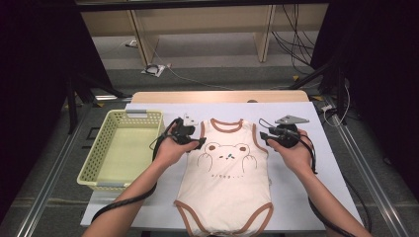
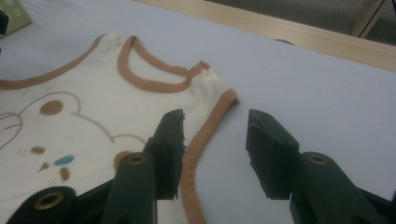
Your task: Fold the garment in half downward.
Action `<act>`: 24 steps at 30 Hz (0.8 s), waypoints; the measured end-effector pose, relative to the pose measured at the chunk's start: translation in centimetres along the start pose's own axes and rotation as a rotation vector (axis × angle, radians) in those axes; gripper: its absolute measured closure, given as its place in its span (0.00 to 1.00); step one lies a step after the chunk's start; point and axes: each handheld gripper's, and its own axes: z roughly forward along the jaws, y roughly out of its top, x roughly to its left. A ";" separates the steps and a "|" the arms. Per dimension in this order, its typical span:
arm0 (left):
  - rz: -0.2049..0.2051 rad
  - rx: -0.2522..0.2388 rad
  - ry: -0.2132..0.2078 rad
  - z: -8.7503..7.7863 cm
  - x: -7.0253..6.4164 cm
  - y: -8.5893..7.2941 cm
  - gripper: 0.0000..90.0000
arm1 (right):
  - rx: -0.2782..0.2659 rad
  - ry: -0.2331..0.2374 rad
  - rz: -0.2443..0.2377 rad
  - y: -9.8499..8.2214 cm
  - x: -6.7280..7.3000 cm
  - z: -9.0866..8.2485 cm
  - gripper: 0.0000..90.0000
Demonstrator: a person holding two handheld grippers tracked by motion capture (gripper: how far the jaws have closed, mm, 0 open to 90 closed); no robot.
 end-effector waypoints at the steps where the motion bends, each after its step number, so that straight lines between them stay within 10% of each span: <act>1: -0.022 0.002 0.007 0.7 0.4 0.5 0.48 | 0.012 -0.005 0.002 0.5 -0.2 0.6 0.66; 10: -0.163 0.106 0.040 6.5 2.9 1.7 0.55 | 0.102 -0.035 0.039 3.1 -1.4 6.1 0.70; 24: -0.183 0.103 0.083 8.3 3.1 2.4 0.53 | 0.210 -0.039 0.079 2.1 -1.7 9.6 0.85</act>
